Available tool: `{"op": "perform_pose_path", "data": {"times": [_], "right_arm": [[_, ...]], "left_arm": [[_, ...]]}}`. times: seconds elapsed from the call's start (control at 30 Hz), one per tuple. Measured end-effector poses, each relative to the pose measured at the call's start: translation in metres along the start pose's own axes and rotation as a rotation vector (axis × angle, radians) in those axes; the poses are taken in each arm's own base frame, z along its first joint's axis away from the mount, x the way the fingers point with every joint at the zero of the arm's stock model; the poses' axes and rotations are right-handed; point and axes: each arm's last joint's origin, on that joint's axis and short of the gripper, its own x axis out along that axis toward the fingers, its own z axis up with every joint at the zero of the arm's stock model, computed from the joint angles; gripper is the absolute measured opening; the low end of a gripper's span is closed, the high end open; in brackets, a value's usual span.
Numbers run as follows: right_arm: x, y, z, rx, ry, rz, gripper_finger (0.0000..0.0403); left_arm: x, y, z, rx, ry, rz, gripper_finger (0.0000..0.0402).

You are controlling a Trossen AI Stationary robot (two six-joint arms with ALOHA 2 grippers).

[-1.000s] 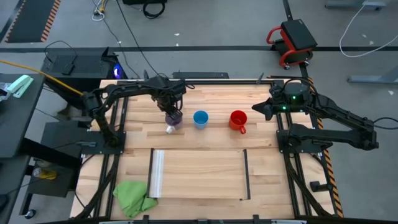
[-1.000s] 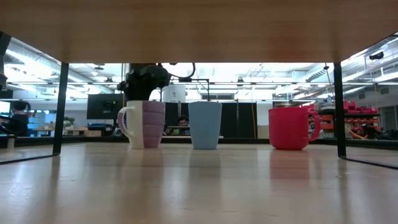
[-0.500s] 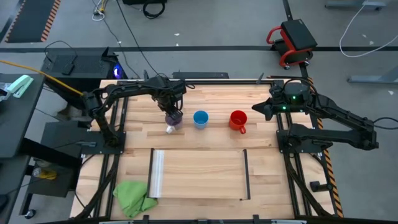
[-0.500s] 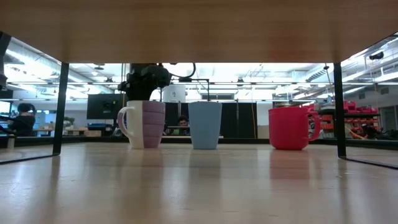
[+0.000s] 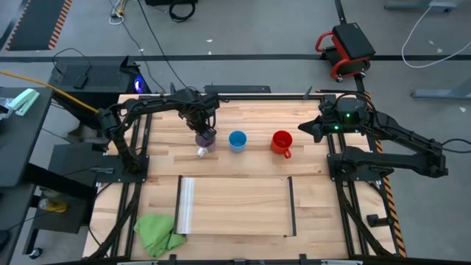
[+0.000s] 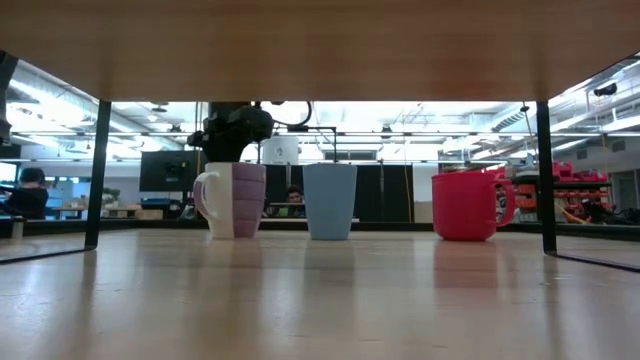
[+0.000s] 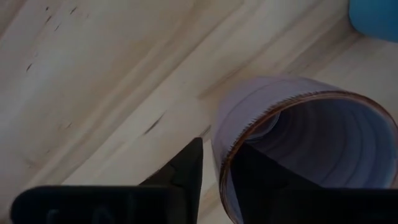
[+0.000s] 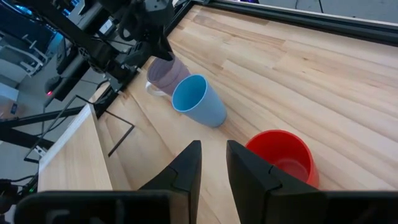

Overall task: Stack small to large cups/mugs on shelf
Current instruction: Put the purple mug on the shelf

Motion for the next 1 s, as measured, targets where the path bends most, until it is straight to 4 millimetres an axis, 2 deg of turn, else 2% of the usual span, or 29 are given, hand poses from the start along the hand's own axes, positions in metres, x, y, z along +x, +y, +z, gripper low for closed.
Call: {"op": "perform_pose_path", "data": {"times": [0.4, 0.67, 0.8, 1.0], "right_arm": [[0.000, 0.000, 0.000, 0.000, 0.000, 0.000, 0.0083], [0.000, 0.000, 0.000, 0.000, -0.001, 0.000, 0.0083], [0.000, 0.000, 0.000, 0.000, -0.001, 0.000, 0.0083], [0.000, 0.000, 0.000, 0.000, -0.001, 0.001, 0.0083]], "left_arm": [[0.000, 0.000, 0.000, -0.067, 0.004, -0.008, 0.0021], [-0.001, 0.000, -0.001, -0.156, 0.010, -0.006, 0.0025], [-0.018, -0.002, 0.002, -0.155, -0.001, -0.005, 0.0018], [-0.070, -0.011, 0.010, -0.137, -0.070, 0.022, 0.0018]]}}
